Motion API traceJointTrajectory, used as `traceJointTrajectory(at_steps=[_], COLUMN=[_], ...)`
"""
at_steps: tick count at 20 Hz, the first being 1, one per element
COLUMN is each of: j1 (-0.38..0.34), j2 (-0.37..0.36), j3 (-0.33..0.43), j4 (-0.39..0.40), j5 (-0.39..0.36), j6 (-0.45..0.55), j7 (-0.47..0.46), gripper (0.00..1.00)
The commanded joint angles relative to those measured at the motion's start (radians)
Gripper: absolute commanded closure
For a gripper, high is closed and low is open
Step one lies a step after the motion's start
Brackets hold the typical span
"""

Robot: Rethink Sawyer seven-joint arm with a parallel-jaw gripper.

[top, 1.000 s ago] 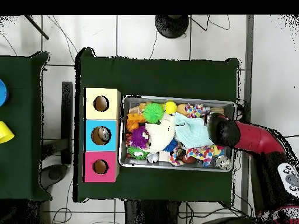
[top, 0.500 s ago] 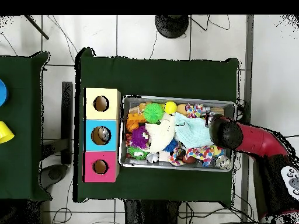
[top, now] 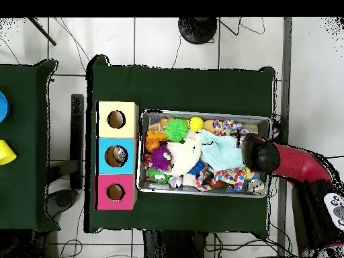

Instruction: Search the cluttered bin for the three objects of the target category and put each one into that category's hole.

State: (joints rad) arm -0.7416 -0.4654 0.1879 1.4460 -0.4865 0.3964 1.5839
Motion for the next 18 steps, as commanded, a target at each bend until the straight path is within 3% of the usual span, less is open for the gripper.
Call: traceJointTrajectory(at_steps=[1, 18], j1=[-0.036, -0.084], j2=[0.036, 0.058], j3=[0.096, 0.123], j4=[0.086, 0.119], j5=[0.011, 0.018], j6=[-0.027, -0.05], j7=[0.03, 0.037], gripper=[0.0, 0.0])
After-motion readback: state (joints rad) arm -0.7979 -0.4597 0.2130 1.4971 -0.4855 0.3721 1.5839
